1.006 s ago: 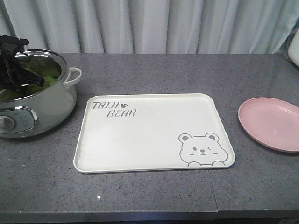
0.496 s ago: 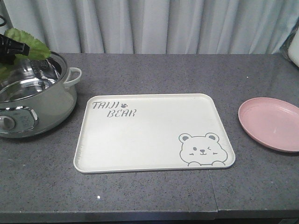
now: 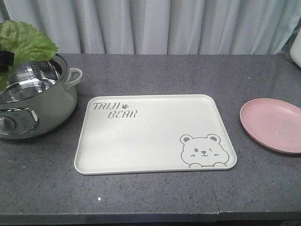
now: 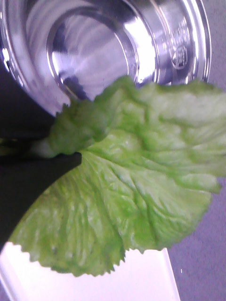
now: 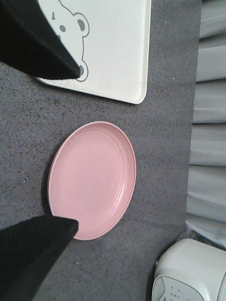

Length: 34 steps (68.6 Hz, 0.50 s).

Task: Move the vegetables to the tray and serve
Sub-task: 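Lift the lettuce leaf out of the pot over the tray with left gripper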

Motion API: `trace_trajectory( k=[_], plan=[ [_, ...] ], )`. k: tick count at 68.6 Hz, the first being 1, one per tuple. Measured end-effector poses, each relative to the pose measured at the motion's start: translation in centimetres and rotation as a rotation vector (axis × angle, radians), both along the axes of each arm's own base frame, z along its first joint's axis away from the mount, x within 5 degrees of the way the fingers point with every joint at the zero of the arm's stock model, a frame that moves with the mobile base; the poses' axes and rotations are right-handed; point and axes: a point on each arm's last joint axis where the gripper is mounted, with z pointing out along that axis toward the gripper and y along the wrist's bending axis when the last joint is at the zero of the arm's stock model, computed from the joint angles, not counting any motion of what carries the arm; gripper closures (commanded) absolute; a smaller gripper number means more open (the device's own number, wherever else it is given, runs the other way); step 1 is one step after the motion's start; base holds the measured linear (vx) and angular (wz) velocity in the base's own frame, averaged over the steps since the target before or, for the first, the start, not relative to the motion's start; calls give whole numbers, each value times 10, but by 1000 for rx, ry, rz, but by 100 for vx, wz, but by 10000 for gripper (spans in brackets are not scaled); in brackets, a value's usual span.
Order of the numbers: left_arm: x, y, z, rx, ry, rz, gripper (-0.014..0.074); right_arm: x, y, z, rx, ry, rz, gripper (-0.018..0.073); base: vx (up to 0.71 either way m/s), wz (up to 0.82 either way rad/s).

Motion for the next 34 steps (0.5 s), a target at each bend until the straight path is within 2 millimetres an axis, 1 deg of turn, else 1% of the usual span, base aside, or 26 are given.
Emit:
trace_trajectory(
  k=[7,15,25,34],
  plan=[
    [-16,-9,-5,-68,-20,-56,605,0,0,0,0,0,0,-22,0,0],
    [-24,-23,-15,-138,-30,-146,605,0,0,0,0,0,0,-22,0,0],
    [-29,-50,-31,-201,-16,-279,605,0,0,0,0,0,0,-22,0,0],
    [-34,-75,-36,-216,-19,-365,605,0,0,0,6,1,1,-22,0,0]
  ],
)
